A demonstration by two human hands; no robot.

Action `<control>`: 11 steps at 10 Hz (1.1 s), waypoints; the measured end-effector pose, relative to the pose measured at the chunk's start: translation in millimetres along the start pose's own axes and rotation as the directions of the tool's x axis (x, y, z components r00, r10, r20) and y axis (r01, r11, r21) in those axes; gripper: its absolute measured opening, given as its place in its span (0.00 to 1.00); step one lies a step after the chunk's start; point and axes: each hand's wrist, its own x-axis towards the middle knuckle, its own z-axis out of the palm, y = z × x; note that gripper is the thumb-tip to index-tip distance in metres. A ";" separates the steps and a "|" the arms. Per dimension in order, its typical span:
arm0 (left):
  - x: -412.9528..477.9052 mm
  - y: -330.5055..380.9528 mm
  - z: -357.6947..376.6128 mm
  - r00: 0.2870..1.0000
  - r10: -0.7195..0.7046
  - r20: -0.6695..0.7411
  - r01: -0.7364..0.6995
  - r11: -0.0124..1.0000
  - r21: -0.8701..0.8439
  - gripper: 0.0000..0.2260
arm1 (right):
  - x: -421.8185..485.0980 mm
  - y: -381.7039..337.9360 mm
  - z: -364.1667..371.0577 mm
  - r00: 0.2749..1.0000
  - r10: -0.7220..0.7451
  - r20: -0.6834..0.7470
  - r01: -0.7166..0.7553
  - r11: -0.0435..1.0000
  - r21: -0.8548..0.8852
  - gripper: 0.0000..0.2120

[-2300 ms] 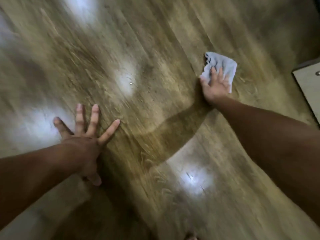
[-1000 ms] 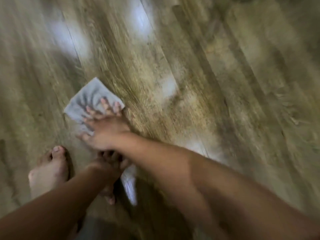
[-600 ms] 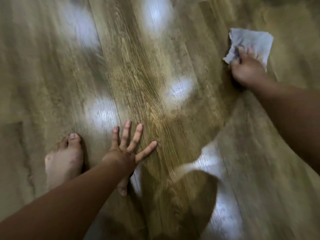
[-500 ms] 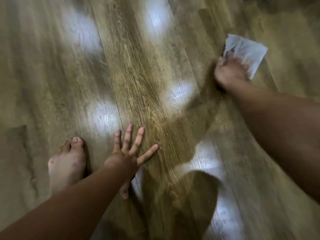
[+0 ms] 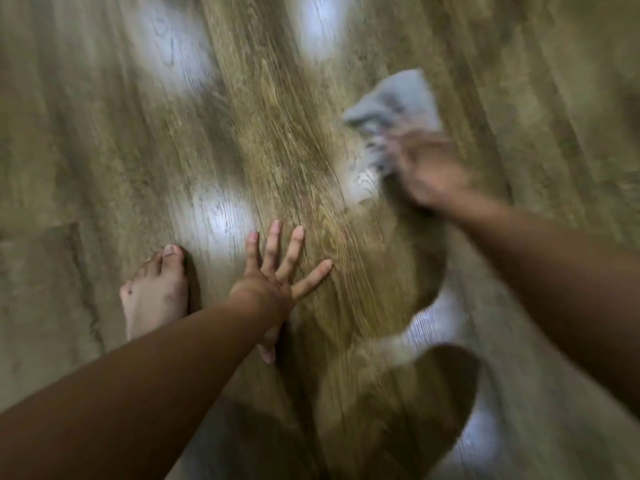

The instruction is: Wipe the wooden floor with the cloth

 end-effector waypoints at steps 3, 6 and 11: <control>0.6 1.9 -5.7 0.996 0.002 0.089 -0.008 0.997 0.073 0.73 | 11.4 193.3 -30.0 0.804 0.505 -0.315 -0.471 0.863 0.182 0.35; -0.5 9.2 -5.4 0.995 -0.074 0.063 0.064 0.987 0.147 0.71 | -93.7 -123.9 31.2 0.899 -0.421 0.123 0.428 0.903 -0.040 0.26; 35.7 29.1 -150.8 0.824 0.361 -0.437 -0.073 0.832 0.549 0.32 | -172.0 182.0 -73.7 0.517 0.795 -0.317 -0.760 0.597 0.258 0.31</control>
